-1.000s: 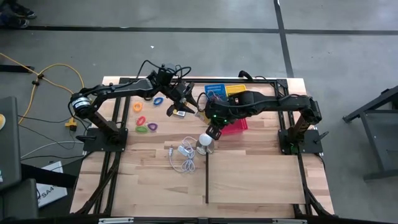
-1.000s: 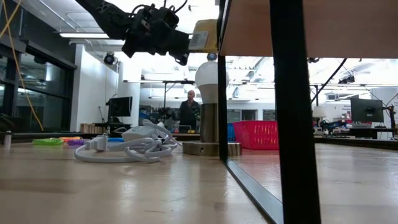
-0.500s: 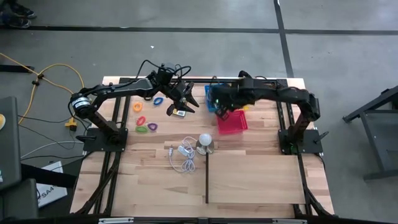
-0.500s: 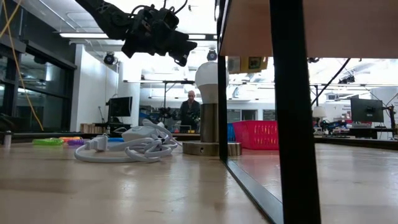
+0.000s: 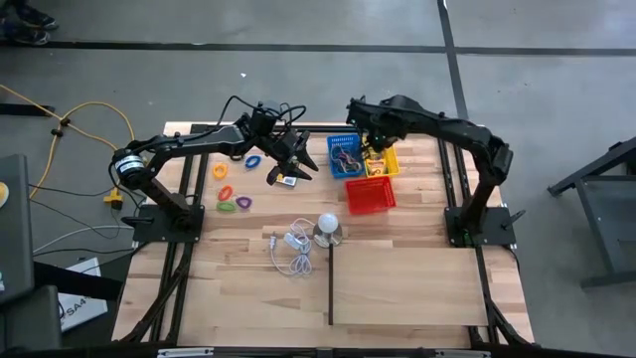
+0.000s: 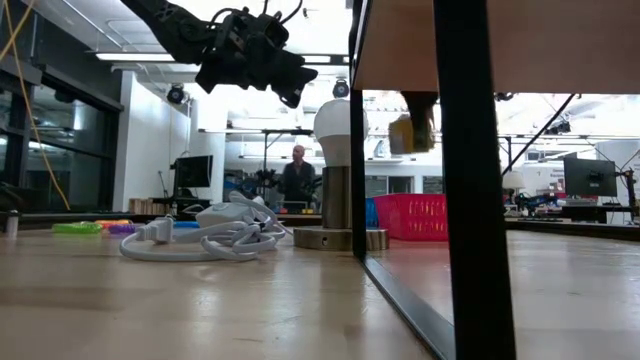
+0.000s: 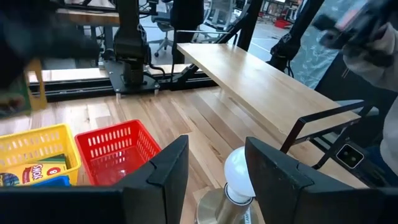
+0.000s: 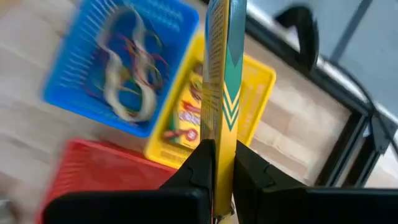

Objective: Pick & Place Office Desk Supplies
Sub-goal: Stack the right yellow crayon box on top of the yellow crayon box

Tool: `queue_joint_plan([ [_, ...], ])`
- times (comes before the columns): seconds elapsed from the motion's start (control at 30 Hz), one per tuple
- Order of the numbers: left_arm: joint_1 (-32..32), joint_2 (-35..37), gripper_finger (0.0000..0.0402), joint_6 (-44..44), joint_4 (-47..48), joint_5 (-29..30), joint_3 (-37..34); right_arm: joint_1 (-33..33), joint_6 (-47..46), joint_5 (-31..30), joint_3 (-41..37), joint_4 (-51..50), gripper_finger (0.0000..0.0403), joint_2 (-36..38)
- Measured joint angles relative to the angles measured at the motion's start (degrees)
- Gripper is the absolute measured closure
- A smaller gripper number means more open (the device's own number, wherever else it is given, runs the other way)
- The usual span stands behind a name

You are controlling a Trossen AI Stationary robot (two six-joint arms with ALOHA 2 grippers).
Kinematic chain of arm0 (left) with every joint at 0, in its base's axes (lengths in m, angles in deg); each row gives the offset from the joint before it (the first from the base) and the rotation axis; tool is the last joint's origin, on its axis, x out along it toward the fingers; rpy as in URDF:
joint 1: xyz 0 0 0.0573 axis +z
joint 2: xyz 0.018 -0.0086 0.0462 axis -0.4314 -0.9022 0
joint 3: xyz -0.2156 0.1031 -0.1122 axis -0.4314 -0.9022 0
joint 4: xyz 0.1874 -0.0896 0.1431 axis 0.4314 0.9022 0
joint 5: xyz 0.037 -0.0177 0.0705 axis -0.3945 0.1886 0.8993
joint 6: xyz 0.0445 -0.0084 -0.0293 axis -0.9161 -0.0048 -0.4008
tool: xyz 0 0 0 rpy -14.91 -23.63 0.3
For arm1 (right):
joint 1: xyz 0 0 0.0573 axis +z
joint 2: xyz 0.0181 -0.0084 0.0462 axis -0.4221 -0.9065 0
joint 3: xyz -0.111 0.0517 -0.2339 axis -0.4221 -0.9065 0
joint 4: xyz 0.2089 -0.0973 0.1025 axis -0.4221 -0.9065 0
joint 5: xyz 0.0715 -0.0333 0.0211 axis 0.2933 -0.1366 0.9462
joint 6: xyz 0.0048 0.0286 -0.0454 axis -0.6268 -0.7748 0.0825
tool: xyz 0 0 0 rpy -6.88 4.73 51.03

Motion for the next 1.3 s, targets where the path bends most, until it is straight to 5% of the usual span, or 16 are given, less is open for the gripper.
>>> queue_joint_plan([
  [0.23, 0.00, 0.00, 0.0250, 1.09, 0.37, 0.02, 0.00, -4.17, 1.13, 7.16, -10.06, 9.82, 0.0381, -0.13],
  [0.77, 0.00, 0.00, 0.0250, 1.20, 0.38, 0.10, 0.00, -7.36, -3.55, 12.13, -22.06, 21.68, 0.0380, -0.04],
  [1.1, 0.00, 0.00, 0.0250, 1.20, 0.39, 0.11, -0.02, -8.59, -5.11, 10.25, -23.54, 24.53, 0.0376, -0.04],
  [1.3, 0.00, 0.00, 0.0250, 1.20, 0.39, 0.11, -0.02, -8.55, -4.24, 10.03, -23.54, 24.57, 0.0328, -0.04],
])
